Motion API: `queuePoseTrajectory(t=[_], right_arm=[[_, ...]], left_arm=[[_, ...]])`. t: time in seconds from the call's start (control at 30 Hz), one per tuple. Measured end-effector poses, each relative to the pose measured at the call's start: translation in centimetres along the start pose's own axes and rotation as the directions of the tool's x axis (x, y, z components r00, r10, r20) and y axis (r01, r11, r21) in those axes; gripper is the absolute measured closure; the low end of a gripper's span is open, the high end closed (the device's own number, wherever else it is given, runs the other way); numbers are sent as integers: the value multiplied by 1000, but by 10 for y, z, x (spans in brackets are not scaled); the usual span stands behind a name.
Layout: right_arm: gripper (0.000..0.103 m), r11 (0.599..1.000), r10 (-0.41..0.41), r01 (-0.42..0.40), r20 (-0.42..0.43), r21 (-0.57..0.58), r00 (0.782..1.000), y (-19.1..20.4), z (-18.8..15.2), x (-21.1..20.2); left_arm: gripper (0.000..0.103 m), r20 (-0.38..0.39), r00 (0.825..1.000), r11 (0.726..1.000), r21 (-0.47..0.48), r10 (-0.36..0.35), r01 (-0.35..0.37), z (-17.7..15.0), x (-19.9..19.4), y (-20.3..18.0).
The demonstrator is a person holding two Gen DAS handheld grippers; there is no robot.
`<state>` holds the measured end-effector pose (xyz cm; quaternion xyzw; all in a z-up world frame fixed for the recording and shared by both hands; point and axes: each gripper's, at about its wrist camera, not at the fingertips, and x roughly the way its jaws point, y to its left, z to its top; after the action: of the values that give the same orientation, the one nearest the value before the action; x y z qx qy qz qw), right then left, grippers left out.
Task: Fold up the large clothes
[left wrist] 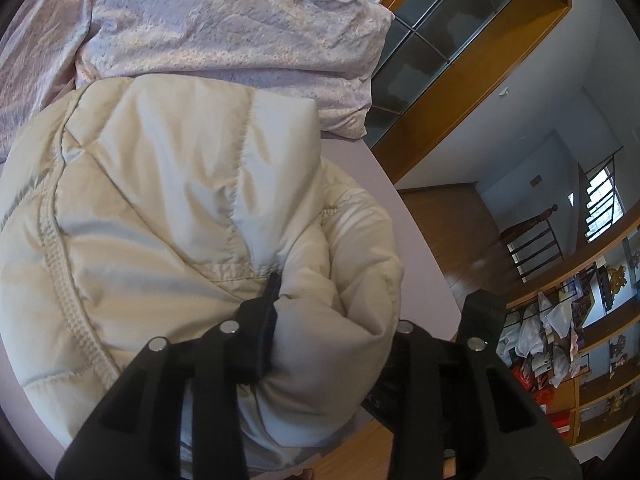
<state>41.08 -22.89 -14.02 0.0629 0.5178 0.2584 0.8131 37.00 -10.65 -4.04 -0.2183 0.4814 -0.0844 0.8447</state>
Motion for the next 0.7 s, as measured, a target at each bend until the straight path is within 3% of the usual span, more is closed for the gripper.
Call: queuePoseTrajectory(t=[0.07,0.23,0.4,0.53,0.7], right_arm=[[66,1000,-1,1,-2,-1,1000,0,1,0],[66,1000,-1,1,-5,-1,1000,-1,0,-1],[66,1000,-3,3,-6,-3,1000,0,0,-1],[66,1000,-5,5,-8,-2,1000,-1,-1,0],[66,1000,-5,5,-13,-4,1000,-1,-1,2]], left_arm=[[60,2,1000,1000,4,0,0,0,-3,-2],[34,44,999,999,17,-28,27,7,-23,-7],[31,95,994,998,34,-49,46,16,-50,-14],[31,144,990,998,60,6,-14,22,-72,-13],[31,178,980,996,9,84,-87,22,-91,19]])
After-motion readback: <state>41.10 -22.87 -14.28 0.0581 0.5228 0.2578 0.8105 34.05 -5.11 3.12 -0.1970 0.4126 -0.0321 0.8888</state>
